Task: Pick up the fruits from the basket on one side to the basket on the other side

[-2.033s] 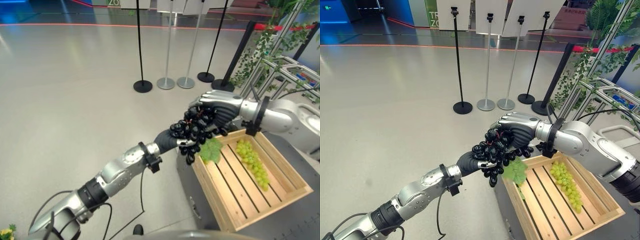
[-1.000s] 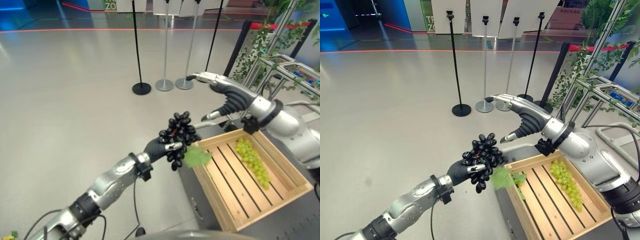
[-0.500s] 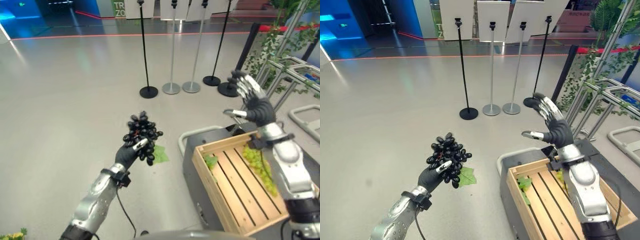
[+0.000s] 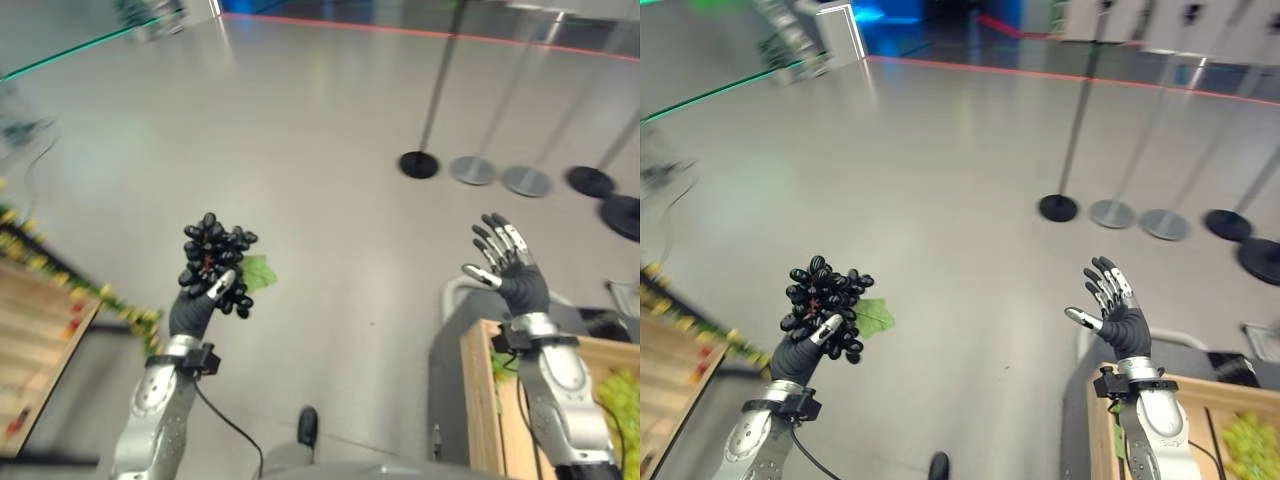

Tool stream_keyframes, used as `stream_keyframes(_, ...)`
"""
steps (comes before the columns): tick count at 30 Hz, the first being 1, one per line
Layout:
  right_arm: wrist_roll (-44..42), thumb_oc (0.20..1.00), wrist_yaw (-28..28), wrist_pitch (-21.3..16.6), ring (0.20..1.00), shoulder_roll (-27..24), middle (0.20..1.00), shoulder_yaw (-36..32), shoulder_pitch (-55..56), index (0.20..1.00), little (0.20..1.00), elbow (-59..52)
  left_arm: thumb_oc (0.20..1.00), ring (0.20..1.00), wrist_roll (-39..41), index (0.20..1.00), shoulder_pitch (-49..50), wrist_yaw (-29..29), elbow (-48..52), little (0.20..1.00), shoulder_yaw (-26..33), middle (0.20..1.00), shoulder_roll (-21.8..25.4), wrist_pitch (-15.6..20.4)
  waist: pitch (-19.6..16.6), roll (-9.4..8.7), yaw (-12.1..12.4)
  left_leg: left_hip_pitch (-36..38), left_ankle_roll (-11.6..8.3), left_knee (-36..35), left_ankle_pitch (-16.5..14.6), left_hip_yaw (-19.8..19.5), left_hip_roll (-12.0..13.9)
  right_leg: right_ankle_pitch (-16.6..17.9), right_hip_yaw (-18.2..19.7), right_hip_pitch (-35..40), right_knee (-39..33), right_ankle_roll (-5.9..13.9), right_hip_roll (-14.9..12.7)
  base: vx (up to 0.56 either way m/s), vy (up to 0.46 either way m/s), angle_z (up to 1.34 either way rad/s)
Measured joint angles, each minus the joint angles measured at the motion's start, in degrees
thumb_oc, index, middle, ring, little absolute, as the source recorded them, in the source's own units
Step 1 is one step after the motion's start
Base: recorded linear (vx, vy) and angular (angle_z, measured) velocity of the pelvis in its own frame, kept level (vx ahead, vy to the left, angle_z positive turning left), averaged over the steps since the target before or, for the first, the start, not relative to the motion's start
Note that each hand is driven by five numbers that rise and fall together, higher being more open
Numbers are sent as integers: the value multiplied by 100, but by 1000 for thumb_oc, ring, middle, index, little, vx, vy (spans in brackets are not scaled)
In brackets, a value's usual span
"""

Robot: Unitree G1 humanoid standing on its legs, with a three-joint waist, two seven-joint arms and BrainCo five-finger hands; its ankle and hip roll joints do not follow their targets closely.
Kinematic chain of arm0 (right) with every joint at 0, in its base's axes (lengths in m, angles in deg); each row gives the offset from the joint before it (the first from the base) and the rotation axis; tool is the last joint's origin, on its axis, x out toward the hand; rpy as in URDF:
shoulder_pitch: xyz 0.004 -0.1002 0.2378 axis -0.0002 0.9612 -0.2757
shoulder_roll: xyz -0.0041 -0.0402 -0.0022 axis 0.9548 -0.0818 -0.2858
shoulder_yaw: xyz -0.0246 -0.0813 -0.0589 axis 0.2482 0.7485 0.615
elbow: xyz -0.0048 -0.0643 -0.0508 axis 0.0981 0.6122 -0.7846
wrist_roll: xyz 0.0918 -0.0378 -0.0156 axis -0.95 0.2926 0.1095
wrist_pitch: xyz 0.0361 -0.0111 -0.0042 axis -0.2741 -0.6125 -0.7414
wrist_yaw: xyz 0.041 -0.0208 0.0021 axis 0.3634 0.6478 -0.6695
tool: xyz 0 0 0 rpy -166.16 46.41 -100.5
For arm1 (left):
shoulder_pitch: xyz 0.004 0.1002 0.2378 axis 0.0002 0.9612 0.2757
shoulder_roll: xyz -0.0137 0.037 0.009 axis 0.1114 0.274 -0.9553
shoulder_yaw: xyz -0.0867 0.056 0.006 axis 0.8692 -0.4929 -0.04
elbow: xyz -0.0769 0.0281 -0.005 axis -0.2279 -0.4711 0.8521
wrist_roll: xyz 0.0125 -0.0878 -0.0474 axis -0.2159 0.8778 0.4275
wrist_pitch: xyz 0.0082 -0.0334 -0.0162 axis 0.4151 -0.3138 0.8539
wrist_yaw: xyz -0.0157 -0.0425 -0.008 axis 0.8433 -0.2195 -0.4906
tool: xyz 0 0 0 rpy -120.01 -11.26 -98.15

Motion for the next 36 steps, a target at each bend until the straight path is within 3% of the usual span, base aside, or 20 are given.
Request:
stream_keyframes(3,-2,1000,6,26,1000,194,1000,26,-76,1000,1000,257,200,200,-194,200,-88,130,7,200,56,200,9,67,24,18,40,271,57,-242,-135,-162,-273,-254,183,-123,566,195,-352,141,260,64)
stream_keyframes(7,2,1000,48,87,1000,257,1000,174,-244,1000,1000,264,200,200,-482,200,-339,301,-7,200,182,200,78,98,66,-162,234,142,396,140,-408,-255,-671,-317,214,-452,1629,115,-976,102,305,34)
stream_keyframes(9,4,1000,47,80,1000,271,1000,278,-388,1000,1000,287,200,200,-562,200,-649,417,-78,200,180,200,319,163,83,-236,258,229,678,262,-581,-355,-965,-237,399,-788,2946,38,-1606,206,374,55)
stream_keyframes(12,54,1000,49,75,1000,332,1000,456,-463,1000,1000,367,200,200,-742,200,-735,579,-90,200,228,200,443,284,116,-171,305,419,964,320,-758,-373,-1108,231,929,-1213,3976,118,-1835,131,202,30)
stream_keyframes(13,55,1000,44,74,1000,347,1000,513,-504,1000,1000,416,200,200,-750,200,-764,628,-92,200,233,200,491,307,154,-139,296,443,1030,362,-810,-499,-1133,316,1160,-1361,4270,140,-1759,145,92,53)
stream_keyframes(14,59,1000,42,82,1000,354,1000,530,-481,1000,1000,439,200,200,-750,200,-864,673,-93,200,197,200,460,311,225,-25,195,515,1037,345,-746,-769,-1077,117,1667,-1589,4549,103,-1297,166,34,61)
stream_keyframes(17,79,1000,54,67,1000,271,1000,489,-408,1000,1000,401,200,200,-750,200,-971,675,-96,200,151,200,473,346,348,191,0,693,1083,117,-646,-1417,-1065,-442,2354,-2218,4259,164,-16,292,-38,84)
stream_keyframes(19,78,1000,66,66,1000,162,1000,443,-207,1000,1000,361,200,200,-754,200,-1129,654,-123,200,145,200,452,348,334,71,-60,757,780,-132,-743,-1625,-1289,-469,2272,-2820,3273,-60,87,371,-163,101)
stream_keyframes(20,78,1000,86,59,1000,108,1000,418,-197,1000,1000,355,200,200,-754,200,-1132,663,-109,200,134,200,444,356,334,88,-139,751,934,-138,-583,-1429,-1232,-359,2151,-2863,3031,-118,85,427,-142,130)
stream_keyframes(21,75,1000,84,18,1000,66,1000,416,-58,1000,1000,401,200,200,-756,200,-1163,676,-135,200,121,200,407,372,289,86,-316,719,981,-58,-635,-1809,-1424,-225,2787,-3046,1996,89,292,248,-63,130)
stream_keyframes(23,76,1000,80,28,1000,110,1000,432,-21,1000,1000,452,200,200,-756,200,-1170,660,-186,200,122,200,465,390,318,46,-375,879,1031,-191,-659,-1916,-1546,4,3112,-3246,1593,145,331,348,-138,112)
stream_keyframes(24,78,1000,109,33,1000,122,1000,435,-25,1000,1000,456,200,200,-757,200,-1170,663,-247,200,78,200,425,390,292,105,-373,965,1025,-107,-829,-2184,-1602,320,3984,-3174,1027,226,608,416,-258,90)
stream_keyframes(26,77,1000,191,20,1000,131,1000,430,16,1000,1000,536,200,200,-788,200,-1044,616,-191,200,-6,200,455,434,223,-6,-396,1266,1017,-210,-911,-2490,-1657,533,3604,-3081,1092,44,496,329,-234,115)
stream_keyframes(27,77,1000,235,20,1000,126,1000,382,201,1000,1000,560,200,200,-865,200,-902,586,-128,200,-94,200,431,440,38,-156,-502,1472,1048,-297,-990,-2534,-1694,702,3337,-2906,1096,-171,381,275,-171,105)
stream_keyframes(28,77,1000,262,14,1000,111,1000,376,204,1000,1000,605,200,200,-900,200,-830,576,-100,200,-89,200,438,465,-24,-197,-484,1552,994,-333,-1039,-2523,-1680,1145,3342,-2852,1095,-366,422,393,-267,83)
stream_keyframes(29,73,1000,311,22,1000,48,1000,362,72,1000,1000,873,200,200,-935,200,-631,546,-109,200,-79,200,351,465,-84,-57,-472,1755,823,-302,-1173,-2546,-1478,1023,3185,-2662,1259,-657,569,336,-199,49)
stream_keyframes(32,59,1000,385,13,1000,6,1000,302,40,1000,1000,897,200,200,-936,200,-473,432,-105,200,-78,200,298,457,-106,-22,-434,1221,298,1402,-1353,-2246,-1497,903,3018,-2108,969,-825,655,179,-217,38)
stream_keyframes(33,38,1000,389,3,1000,-97,1000,306,41,1000,1000,833,200,200,-926,200,-513,401,-108,200,-83,200,263,475,-120,-3,-359,658,5,2496,-1234,-1989,-1483,815,2952,-1916,844,-902,683,43,-274,37)
stream_keyframes(34,36,1000,397,-4,1000,-134,1000,191,152,1000,1000,773,200,200,-927,200,-695,367,-149,200,-126,200,190,468,-126,25,-508,205,-195,3469,-1249,-1839,-1415,776,2730,-1801,740,-927,670,4,-107,44)
stream_keyframes(36,2,1000,381,-2,1000,-124,1000,182,135,1000,1000,754,200,200,-926,200,-772,357,-95,200,-108,200,260,481,-110,-65,-525,-87,-279,3576,-1265,-1703,-1237,676,2602,-1590,655,-1039,665,112,-184,50)
